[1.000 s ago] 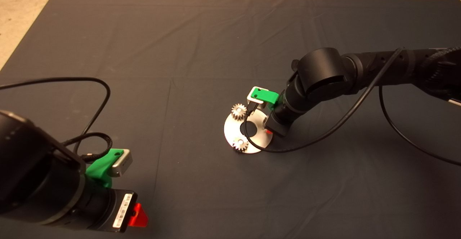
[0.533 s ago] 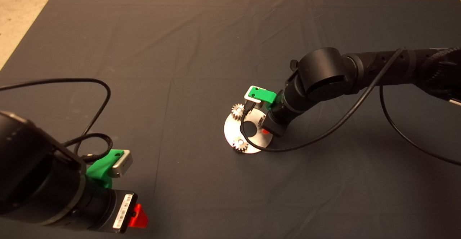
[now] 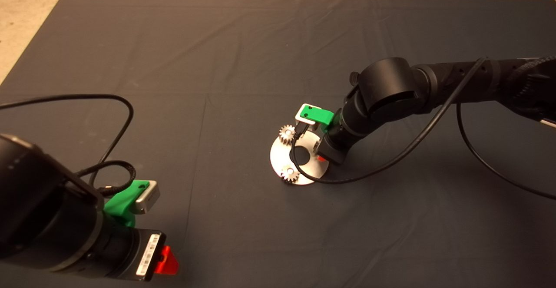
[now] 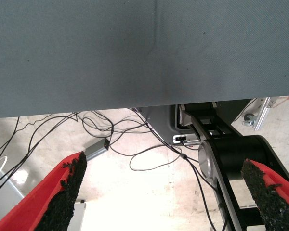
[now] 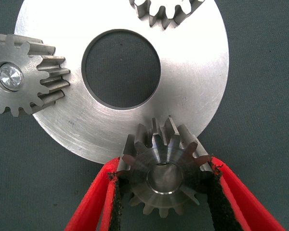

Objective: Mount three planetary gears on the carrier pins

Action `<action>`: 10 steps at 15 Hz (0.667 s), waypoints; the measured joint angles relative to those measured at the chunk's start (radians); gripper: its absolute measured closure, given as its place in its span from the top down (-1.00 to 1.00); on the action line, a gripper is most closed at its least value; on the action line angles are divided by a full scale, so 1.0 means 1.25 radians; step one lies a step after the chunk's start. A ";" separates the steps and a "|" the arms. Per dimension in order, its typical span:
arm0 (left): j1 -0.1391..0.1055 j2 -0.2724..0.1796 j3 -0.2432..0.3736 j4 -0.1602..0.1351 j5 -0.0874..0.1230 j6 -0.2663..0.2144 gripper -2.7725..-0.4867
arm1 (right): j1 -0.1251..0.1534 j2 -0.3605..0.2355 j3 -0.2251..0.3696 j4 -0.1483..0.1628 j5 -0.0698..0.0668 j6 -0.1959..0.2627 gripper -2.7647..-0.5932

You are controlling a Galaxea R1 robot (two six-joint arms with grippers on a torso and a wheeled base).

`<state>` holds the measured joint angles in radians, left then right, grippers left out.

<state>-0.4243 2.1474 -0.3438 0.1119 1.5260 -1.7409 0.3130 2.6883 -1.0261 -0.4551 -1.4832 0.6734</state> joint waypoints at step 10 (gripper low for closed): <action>0.000 0.000 0.000 0.000 0.000 0.000 0.59 | 0.000 0.004 0.000 -0.001 -0.023 -0.003 -0.58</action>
<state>-0.4243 2.1474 -0.3438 0.1119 1.5260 -1.7409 0.3130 2.6930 -1.0262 -0.4560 -1.5119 0.6700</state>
